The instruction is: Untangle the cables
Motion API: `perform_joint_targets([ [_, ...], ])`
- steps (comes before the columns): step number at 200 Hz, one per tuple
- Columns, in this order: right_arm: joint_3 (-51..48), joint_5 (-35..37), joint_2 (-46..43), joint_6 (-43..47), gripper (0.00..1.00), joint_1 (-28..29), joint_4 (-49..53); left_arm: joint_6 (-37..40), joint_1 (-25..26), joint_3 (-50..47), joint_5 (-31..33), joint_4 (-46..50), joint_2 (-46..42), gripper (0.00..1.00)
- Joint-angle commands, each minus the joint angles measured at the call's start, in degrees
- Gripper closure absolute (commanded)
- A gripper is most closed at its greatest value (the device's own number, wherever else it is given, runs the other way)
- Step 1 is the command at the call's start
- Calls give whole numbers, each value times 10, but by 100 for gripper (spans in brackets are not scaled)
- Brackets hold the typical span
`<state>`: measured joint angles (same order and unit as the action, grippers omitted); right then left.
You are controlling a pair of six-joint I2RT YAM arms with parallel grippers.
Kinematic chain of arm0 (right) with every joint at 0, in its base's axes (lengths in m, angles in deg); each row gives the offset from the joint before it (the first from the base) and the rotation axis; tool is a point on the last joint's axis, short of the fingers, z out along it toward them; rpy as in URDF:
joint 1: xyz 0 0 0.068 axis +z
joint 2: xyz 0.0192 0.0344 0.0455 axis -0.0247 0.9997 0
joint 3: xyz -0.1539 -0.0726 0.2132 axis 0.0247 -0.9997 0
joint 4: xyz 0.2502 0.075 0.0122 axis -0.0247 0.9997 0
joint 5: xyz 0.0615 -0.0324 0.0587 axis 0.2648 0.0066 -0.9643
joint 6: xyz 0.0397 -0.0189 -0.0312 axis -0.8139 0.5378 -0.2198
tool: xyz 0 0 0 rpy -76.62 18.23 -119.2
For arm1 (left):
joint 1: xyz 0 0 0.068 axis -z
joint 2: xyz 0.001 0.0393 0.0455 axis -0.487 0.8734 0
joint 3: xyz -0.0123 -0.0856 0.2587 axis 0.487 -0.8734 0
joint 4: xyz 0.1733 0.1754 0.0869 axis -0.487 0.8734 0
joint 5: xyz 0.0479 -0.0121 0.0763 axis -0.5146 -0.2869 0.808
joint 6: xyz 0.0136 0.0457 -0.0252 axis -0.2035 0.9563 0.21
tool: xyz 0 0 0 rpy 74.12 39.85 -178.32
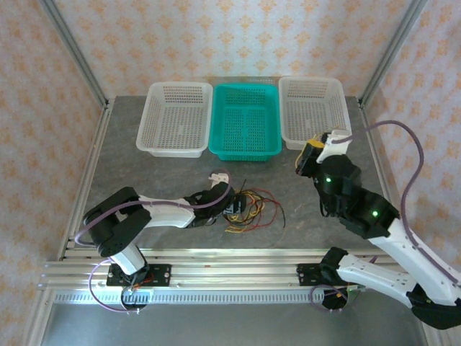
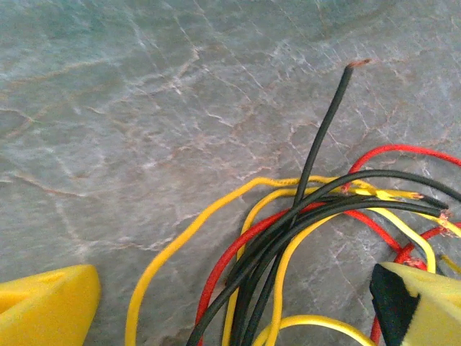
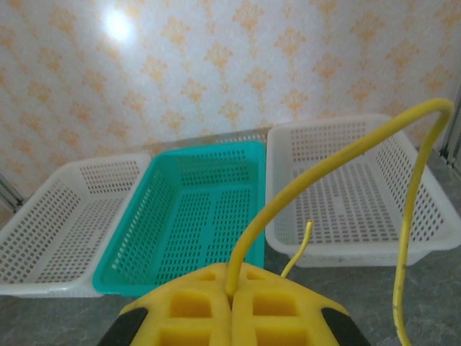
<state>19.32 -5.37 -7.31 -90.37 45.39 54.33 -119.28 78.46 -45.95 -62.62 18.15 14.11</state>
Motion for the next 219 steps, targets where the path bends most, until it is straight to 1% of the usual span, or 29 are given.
perform_joint_targets([
  [1, -7, -1, 20, -31, 100, -4, -18, 11, -4, 18, 16, 35, -56, 1],
  [33, -15, -15, 45, -45, 100, -17, -27, 20, -4, 20, 22, 32, -118, 1],
  [38, -17, -13, 49, -47, 100, -18, -28, 37, -5, 20, 21, 30, -127, 1],
  [58, -18, -11, 64, -57, 100, -32, -33, 47, -5, 27, 20, 23, -158, 1],
  [76, -18, -17, 76, -67, 100, -55, -42, 58, -8, 41, 21, 24, -175, 1],
  [106, -19, -48, 94, -68, 100, -115, -82, 79, -19, 74, 21, 29, -184, 0],
  [128, -20, -89, 113, -71, 100, -169, -127, 86, -40, 102, -2, 19, -169, 0],
  [148, -9, -128, 149, -86, 100, -223, -157, 90, -57, 137, -21, 6, -143, 1],
  [174, 17, -184, 207, -97, 100, -283, -200, 107, -68, 201, -39, 2, -92, 1],
  [189, 35, -228, 260, -115, 100, -317, -226, 118, -71, 244, -48, 7, -59, 1],
  [204, 51, -262, 299, -130, 100, -341, -247, 125, -75, 277, -61, -1, -34, 1],
  [219, 77, -276, 345, -138, 100, -358, -259, 131, -79, 312, -70, 0, -5, 1],
])
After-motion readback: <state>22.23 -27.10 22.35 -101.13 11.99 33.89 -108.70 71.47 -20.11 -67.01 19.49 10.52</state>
